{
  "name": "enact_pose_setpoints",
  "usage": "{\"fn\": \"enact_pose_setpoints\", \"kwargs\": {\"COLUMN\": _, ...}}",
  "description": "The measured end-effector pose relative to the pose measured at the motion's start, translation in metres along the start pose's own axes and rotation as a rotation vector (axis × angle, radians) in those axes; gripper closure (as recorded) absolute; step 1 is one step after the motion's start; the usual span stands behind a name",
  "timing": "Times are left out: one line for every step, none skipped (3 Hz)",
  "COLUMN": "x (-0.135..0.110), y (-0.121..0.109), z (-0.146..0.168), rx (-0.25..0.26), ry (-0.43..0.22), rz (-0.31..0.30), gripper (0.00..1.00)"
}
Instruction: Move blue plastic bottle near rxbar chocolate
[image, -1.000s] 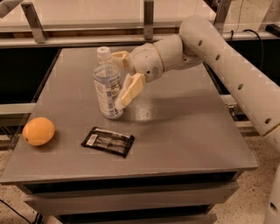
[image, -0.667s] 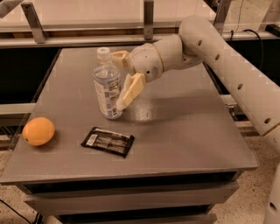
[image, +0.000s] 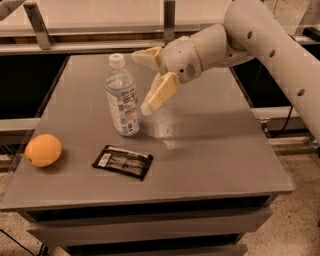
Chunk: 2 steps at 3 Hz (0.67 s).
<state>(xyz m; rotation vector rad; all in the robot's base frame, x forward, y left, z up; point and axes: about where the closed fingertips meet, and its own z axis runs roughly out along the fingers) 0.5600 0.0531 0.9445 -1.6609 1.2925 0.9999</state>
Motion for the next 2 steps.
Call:
{"fn": "enact_pose_setpoints", "kwargs": {"x": 0.0017, "y": -0.0070, "z": -0.0160, "rx": 0.082, "ry": 0.016, "rz": 0.056, "gripper": 0.00}}
{"fn": "enact_pose_setpoints", "kwargs": {"x": 0.0013, "y": -0.0082, "z": -0.0163, "rx": 0.088, "ry": 0.015, "rz": 0.060, "gripper": 0.00}}
